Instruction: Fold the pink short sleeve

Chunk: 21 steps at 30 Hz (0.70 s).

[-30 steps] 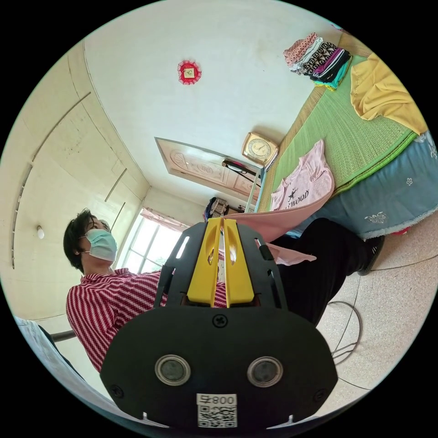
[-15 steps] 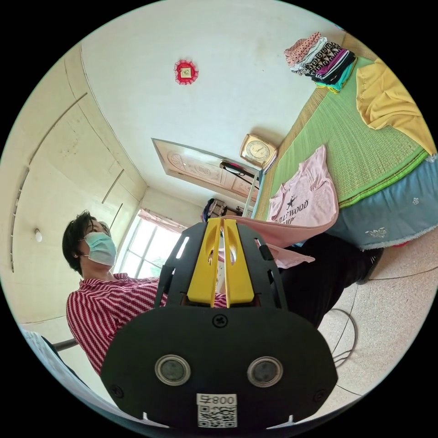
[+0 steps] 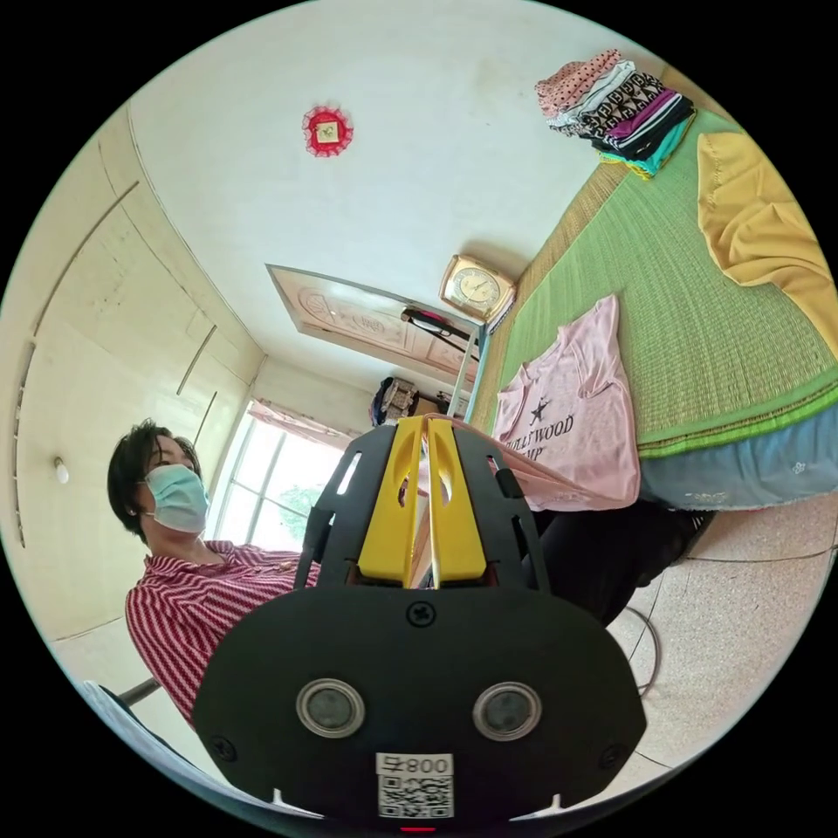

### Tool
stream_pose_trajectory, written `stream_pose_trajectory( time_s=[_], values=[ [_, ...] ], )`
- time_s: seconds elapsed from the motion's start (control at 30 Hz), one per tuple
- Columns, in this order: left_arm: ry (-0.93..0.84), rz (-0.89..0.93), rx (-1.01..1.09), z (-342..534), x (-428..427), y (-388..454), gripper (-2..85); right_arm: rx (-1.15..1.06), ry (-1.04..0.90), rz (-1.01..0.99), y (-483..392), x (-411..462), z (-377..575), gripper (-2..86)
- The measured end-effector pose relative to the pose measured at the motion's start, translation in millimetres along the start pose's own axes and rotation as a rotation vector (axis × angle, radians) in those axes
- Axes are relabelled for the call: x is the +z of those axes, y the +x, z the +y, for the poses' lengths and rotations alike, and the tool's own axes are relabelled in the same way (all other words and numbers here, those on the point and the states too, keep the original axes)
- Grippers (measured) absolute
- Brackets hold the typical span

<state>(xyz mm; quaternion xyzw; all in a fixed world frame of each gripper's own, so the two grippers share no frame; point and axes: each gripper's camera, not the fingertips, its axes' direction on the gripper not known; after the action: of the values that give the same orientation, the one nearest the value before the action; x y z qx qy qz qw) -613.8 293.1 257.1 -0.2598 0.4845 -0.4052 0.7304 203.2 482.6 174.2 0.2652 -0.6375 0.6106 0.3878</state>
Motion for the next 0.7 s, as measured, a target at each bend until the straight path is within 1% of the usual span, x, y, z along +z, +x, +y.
stream_pose_trajectory(
  time_s=[0.23, 0.4, 0.7],
  values=[
    [0.021, -0.034, -0.058, -65.5, 38.2, -5.4, 1.3, 0.052, -0.038, 0.041, 58.0, 8.9, -78.2, 0.5],
    [0.004, -0.106, -0.125, -113.1, 75.8, -14.8, 1.3, 0.128, -0.068, 0.094, 110.8, 17.7, -124.4, 0.5],
    [0.015, -0.218, -0.255, -169.9, 121.5, -33.2, 1.3, 0.268, -0.120, 0.138, 208.2, 35.2, -192.3, 0.6]
  ],
)
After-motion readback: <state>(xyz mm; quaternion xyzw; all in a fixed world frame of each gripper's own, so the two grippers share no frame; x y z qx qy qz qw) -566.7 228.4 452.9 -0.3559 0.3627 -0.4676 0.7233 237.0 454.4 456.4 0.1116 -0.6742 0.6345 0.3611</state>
